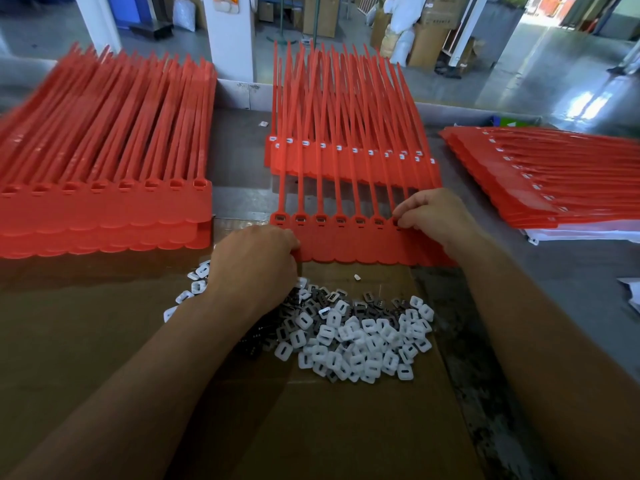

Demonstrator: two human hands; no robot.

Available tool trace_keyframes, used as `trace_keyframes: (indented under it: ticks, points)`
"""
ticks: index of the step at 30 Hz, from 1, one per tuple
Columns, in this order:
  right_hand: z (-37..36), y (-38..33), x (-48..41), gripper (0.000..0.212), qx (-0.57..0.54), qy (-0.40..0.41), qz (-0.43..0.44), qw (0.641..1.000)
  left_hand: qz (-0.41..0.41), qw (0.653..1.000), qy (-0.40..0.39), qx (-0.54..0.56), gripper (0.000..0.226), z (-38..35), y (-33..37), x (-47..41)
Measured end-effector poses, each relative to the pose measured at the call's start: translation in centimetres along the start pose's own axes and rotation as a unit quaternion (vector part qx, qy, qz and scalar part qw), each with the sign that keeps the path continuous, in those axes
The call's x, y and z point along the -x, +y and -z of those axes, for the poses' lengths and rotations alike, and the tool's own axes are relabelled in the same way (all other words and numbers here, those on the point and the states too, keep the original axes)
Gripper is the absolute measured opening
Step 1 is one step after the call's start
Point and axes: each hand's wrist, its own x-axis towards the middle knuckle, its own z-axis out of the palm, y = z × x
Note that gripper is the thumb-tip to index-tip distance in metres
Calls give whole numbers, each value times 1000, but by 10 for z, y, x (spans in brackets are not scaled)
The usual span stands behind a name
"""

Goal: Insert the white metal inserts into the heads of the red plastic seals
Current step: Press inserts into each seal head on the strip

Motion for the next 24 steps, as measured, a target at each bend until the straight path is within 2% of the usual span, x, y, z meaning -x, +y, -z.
trace_keyframes:
  ticks: [5,8,12,14,17,24]
  points:
    - [6,4,20,21,-1,23,93,995,0,1000,1,-6,32,0,1,-1]
    - [12,-1,34,16,17,-31,124,992,1,1000,2,-4,32,0,1,-1]
    - [14,-13,54,21,83,-172,152,970,1,1000,3,-7,32,-1,1,0]
    - [10,-15,62,18,102,-215,160,958,-1,1000,3,-8,32,-1,1,0]
    - [2,-17,69,13,95,-244,167,951,0,1000,1,-10,32,-1,1,0]
    - [-7,-19,69,12,143,-251,166,943,2,1000,-4,-11,32,-1,1,0]
